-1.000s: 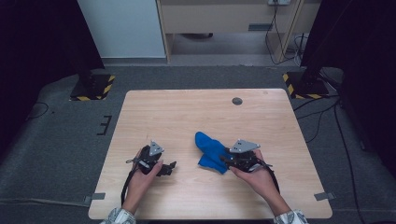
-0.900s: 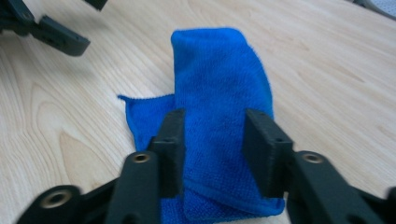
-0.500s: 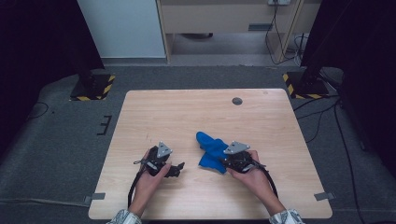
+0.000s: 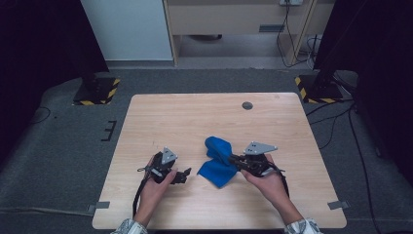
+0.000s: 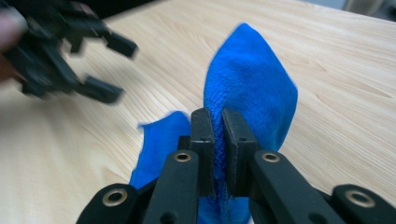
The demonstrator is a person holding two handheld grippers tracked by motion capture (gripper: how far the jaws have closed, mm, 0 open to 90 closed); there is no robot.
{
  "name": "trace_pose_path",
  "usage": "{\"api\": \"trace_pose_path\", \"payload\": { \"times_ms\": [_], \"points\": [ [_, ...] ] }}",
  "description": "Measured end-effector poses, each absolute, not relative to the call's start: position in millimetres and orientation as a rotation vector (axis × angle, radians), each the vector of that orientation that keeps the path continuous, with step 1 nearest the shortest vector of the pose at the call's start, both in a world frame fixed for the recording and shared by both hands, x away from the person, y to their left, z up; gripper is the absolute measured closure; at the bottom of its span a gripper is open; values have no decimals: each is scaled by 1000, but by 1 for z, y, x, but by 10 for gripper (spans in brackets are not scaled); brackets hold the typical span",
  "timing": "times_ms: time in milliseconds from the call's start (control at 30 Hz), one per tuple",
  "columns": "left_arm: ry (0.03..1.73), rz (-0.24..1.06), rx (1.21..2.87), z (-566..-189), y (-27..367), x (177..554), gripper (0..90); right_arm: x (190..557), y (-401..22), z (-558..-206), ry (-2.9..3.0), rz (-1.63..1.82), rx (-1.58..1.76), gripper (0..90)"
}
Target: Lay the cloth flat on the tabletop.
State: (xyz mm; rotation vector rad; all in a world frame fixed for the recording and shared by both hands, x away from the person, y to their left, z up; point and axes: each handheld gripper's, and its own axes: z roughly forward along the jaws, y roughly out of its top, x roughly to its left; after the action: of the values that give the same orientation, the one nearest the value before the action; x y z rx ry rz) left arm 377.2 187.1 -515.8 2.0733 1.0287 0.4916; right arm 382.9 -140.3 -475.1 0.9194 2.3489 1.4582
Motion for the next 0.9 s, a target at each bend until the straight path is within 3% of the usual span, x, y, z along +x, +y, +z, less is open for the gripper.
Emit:
{"api": "trace_pose_path", "payload": {
  "times_ms": [133, 167, 533, 667, 767, 900],
  "points": [
    [1033, 490, 2066, -515, 187, 378, 62, 391, -155, -478, 2293, 1351, 1012, 737],
    [1034, 488, 2059, -514, 187, 379, 62, 397, -160, -486, 2285, 1277, 1058, 648],
    [1022, 508, 2042, -511, 184, 378, 81, 412, -163, -503, 2283, 1128, 1110, 495],
    [1032, 522, 2043, -511, 184, 378, 94, 403, -159, -485, 2237, 1175, 1053, 480],
    [1037, 536, 2032, -509, 185, 377, 103, 397, -141, -474, 2268, 1191, 966, 590],
    [1048, 535, 2017, -509, 188, 377, 108, 401, -124, -481, 2330, 1150, 956, 594]
  ]
}}
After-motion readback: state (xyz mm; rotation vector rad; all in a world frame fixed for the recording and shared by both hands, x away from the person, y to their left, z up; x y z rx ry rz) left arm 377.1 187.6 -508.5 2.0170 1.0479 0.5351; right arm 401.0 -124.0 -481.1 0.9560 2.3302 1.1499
